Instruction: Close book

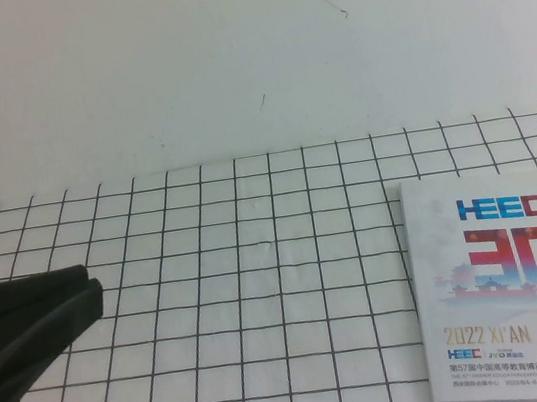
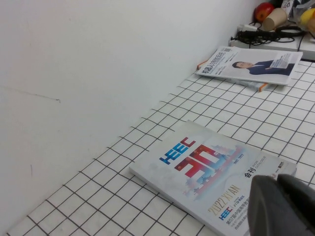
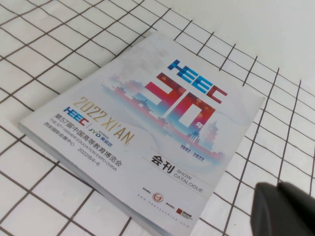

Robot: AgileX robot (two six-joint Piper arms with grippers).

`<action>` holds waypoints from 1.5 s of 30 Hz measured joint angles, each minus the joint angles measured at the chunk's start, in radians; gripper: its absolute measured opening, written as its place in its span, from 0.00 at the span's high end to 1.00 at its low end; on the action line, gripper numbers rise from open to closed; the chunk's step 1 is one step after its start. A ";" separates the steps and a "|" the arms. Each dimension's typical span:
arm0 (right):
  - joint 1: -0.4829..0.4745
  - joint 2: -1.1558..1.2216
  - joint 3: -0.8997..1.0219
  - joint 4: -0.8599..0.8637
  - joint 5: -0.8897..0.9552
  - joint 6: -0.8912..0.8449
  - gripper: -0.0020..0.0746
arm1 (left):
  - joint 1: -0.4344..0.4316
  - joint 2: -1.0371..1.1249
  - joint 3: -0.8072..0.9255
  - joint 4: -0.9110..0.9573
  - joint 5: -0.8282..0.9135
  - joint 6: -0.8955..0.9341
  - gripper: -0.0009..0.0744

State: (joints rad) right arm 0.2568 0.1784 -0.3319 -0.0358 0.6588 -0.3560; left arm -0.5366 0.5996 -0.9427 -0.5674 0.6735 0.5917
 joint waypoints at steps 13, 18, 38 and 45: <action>0.000 0.000 0.000 0.000 0.000 0.000 0.98 | 0.000 -0.003 0.152 0.088 -0.242 -0.085 0.99; 0.000 0.000 0.000 0.000 0.000 0.000 0.98 | 0.008 -0.116 0.464 0.110 -0.596 -0.099 0.99; 0.000 0.000 0.000 0.000 0.000 -0.001 0.98 | 0.523 -0.608 0.964 0.530 -0.388 -0.569 0.99; 0.000 0.000 0.000 0.000 -0.002 -0.001 0.98 | 0.538 -0.612 0.963 0.503 -0.359 -0.559 0.99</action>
State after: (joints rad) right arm 0.2568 0.1784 -0.3319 -0.0358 0.6573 -0.3575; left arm 0.0010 -0.0127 0.0199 -0.0643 0.3141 0.0324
